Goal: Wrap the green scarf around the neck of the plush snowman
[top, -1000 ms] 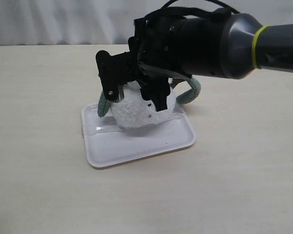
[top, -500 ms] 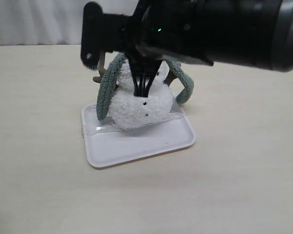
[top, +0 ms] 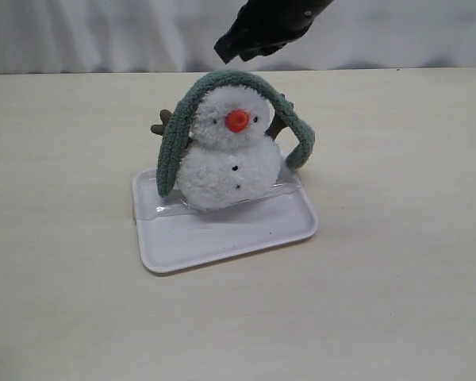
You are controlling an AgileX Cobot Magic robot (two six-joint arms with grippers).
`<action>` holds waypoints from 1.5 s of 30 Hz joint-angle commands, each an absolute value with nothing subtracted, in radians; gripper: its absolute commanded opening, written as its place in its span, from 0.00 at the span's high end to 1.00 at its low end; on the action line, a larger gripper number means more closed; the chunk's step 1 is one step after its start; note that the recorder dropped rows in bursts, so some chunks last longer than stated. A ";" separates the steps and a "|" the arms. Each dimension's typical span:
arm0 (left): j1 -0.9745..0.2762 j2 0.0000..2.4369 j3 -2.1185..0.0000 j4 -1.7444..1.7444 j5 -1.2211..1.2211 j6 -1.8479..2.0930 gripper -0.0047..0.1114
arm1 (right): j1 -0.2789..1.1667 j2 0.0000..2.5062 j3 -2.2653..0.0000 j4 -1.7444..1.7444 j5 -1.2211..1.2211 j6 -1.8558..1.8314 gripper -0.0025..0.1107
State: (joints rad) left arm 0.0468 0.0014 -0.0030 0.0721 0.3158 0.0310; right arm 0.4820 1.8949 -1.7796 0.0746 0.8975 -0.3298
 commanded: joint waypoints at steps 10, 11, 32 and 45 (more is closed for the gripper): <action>0.041 0.000 0.000 0.076 0.309 0.029 0.96 | 0.537 2.044 -1.869 -0.196 0.801 -0.298 0.94; 0.041 0.000 0.000 0.076 0.309 0.029 0.96 | 0.537 2.044 -1.869 -0.196 0.786 -0.298 0.94; 0.041 0.000 0.000 0.076 0.309 0.029 0.96 | 0.537 2.149 -1.869 -0.262 0.768 -0.194 0.93; 0.041 0.000 0.000 0.076 0.309 0.029 0.96 | 0.537 2.136 -2.012 -0.232 1.019 -0.194 0.59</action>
State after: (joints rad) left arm 0.0468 0.0014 -0.0030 0.0721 0.3158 0.0310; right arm 0.5370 2.1468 -1.9727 -0.2193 0.9401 -0.1981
